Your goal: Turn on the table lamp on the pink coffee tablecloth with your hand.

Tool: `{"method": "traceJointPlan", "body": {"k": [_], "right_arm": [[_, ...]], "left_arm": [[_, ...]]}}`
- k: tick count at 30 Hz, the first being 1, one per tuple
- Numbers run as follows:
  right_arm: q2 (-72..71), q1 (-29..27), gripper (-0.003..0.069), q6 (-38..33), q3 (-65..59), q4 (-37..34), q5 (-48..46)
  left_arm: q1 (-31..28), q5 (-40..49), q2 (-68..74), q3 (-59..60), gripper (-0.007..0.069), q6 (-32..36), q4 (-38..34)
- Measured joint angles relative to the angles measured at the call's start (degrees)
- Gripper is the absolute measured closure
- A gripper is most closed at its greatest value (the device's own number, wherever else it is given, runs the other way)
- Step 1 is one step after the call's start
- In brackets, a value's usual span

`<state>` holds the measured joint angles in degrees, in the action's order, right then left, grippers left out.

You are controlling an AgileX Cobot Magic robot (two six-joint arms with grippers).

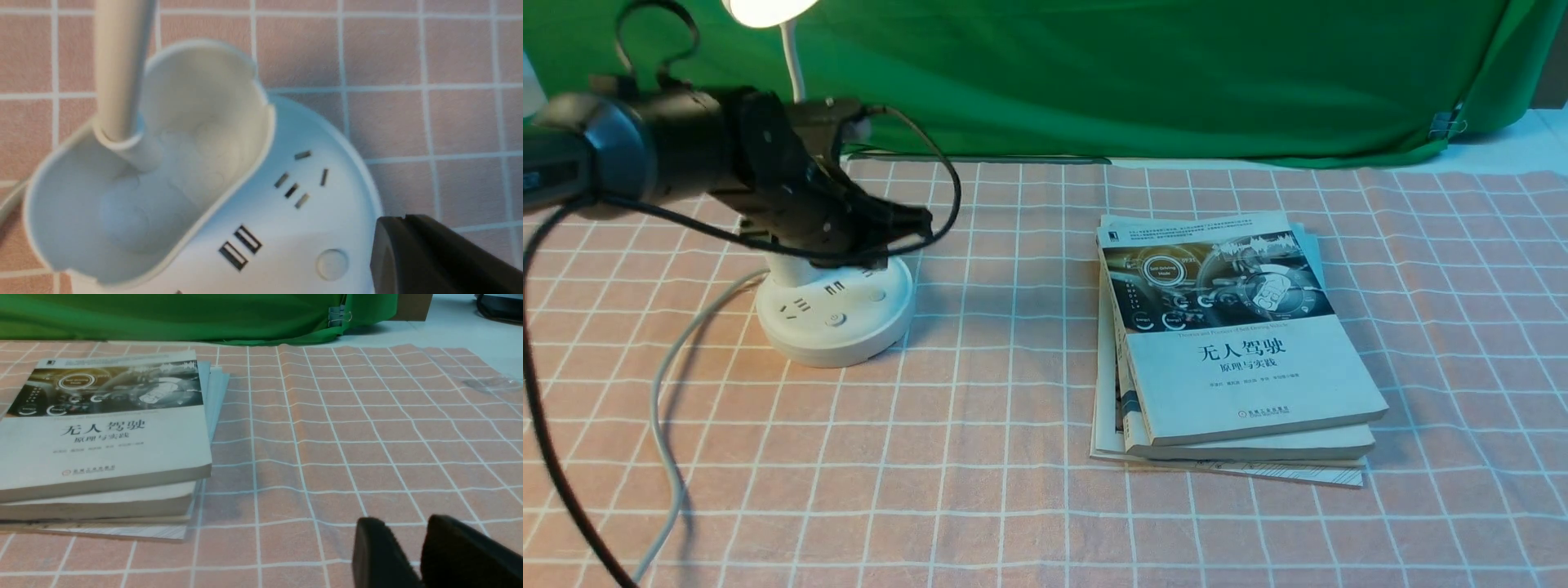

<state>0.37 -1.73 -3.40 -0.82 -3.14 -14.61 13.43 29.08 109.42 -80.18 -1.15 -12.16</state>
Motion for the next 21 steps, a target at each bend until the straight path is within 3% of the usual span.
{"method": "traceJointPlan", "body": {"k": [7, 14, 18, 21], "right_arm": [[0.0, 0.0, 0.0421, 0.0, 0.0, 0.0, -0.1], [0.0, 0.0, 0.0421, 0.0, 0.0, 0.0, 0.0], [0.0, 0.0, 0.0421, 0.0, 0.0, 0.0, 0.0], [0.0, 0.0, 0.0421, 0.0, 0.0, 0.0, 0.0]], "left_arm": [[0.4, 5.9, -2.7, 1.3, 0.0602, 3.5, -6.5], [3.7, 8.2, -9.3, 15.1, 0.0602, 19.0, -23.0], [4.0, 8.3, -21.2, 22.2, 0.0602, 27.8, -31.7], [4.0, 5.4, -38.1, 27.9, 0.0602, 32.5, -30.1]]}}
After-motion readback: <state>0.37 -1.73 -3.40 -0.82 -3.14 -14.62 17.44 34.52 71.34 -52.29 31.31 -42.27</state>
